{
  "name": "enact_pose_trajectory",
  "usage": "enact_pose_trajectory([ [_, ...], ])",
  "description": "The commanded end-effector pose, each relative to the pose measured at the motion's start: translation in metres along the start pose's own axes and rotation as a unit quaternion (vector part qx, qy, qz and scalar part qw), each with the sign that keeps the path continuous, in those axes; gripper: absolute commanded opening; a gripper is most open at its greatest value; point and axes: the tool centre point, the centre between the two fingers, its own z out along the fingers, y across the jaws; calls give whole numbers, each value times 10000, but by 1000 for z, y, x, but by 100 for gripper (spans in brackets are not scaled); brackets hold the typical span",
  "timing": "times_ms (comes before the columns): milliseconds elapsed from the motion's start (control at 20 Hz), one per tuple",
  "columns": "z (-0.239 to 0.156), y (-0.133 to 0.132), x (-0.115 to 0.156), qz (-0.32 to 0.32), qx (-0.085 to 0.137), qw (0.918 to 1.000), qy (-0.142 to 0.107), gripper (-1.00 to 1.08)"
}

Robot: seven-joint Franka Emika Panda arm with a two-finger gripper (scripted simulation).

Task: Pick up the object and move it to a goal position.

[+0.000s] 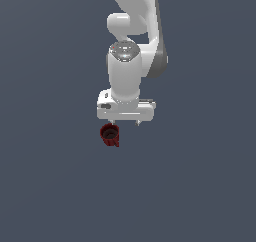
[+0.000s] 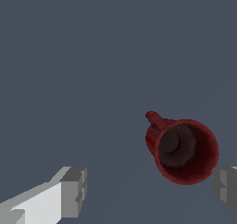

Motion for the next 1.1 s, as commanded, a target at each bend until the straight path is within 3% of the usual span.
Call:
enact_pose_trajectory([
  [0,0,0,0,0,0,10000,0,28],
  [350,-9,10,4,-19,-83,9999,103,28],
  [1050,-4,13,6,-381,-78,9992,11,28],
])
